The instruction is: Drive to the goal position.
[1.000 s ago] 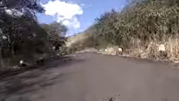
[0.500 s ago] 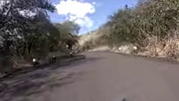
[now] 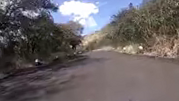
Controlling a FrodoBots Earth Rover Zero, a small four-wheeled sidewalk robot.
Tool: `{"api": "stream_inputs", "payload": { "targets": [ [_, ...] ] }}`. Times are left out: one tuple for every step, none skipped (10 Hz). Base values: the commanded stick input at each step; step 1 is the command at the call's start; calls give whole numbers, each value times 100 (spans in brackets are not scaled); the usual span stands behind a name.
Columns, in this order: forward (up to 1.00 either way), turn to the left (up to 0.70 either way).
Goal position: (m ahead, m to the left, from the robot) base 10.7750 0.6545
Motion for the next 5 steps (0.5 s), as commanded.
{"api": "stream_inputs", "payload": {
  "targets": [
    [50,0],
    [50,0],
    [50,0],
    [50,0],
    [50,0]
  ]
}}
